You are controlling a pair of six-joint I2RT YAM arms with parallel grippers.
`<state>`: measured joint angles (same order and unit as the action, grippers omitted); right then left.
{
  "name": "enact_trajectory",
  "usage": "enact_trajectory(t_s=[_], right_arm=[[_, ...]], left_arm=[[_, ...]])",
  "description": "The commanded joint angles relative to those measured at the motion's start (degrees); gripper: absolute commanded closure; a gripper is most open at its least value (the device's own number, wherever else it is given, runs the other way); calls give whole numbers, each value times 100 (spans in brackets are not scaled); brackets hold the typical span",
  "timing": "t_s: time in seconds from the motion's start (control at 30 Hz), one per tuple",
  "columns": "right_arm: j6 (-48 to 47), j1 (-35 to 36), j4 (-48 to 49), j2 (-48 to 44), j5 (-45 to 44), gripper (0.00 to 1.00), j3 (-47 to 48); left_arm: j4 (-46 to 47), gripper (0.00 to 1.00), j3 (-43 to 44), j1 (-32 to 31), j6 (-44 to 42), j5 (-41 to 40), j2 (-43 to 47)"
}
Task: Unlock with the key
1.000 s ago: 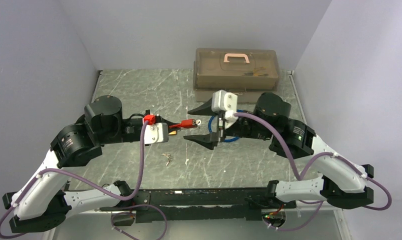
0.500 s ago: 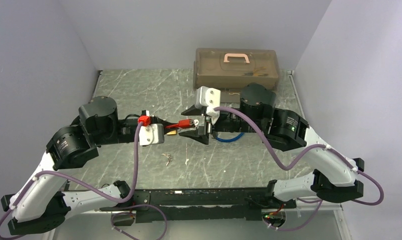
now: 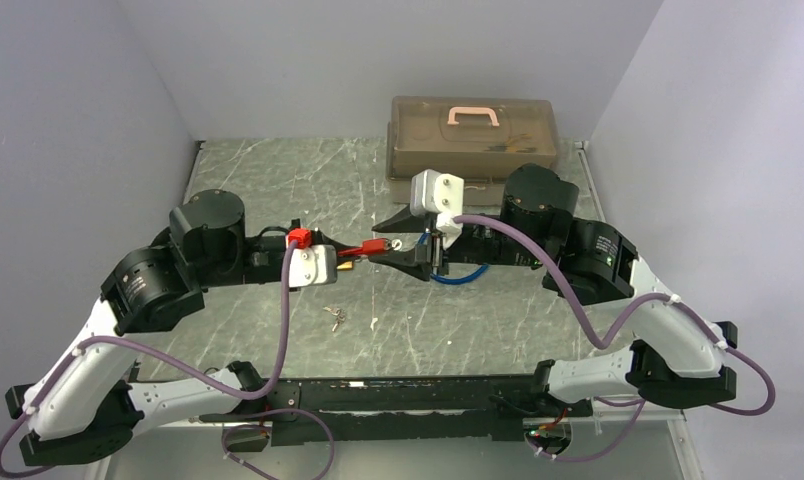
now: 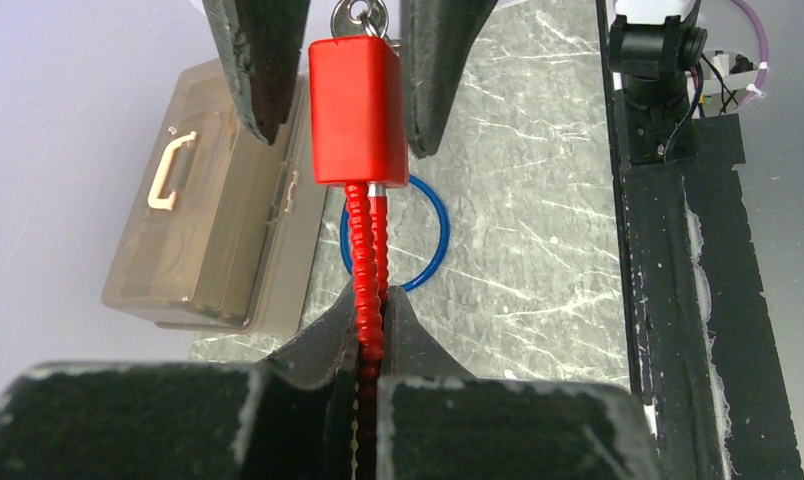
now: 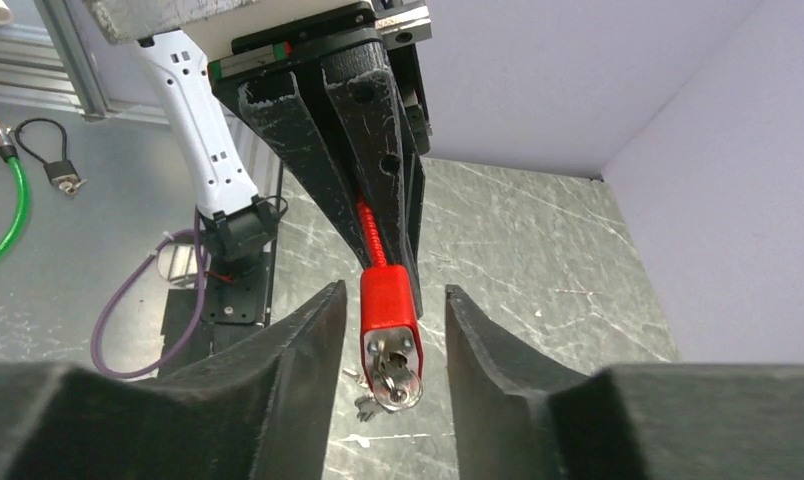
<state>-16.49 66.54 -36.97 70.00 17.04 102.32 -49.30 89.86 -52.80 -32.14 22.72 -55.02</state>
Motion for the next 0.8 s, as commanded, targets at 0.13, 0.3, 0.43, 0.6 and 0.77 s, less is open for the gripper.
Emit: enact_trajectory(t_s=[0.13,0.3,0.43,0.6,0.77], right_arm=[[-132,22,-335,176,-194,100,371],[117,-112,-273,170,-742,100,-78],[953,-702,1104,-374,-607,100,-1406],[2059,-1380,2854,-629,-779,100,-2676],[2560,-1701,3466,-143,-399,100,-2687]], left_arm=[[156,98,402,28,73,144,-114],[292,4,516,32,-100,-288,-137],[402,1,394,32,-667,-1001,39],[399,1,-359,40,-1379,-1952,487],[-276,1,190,1046,-1098,-1982,49]])
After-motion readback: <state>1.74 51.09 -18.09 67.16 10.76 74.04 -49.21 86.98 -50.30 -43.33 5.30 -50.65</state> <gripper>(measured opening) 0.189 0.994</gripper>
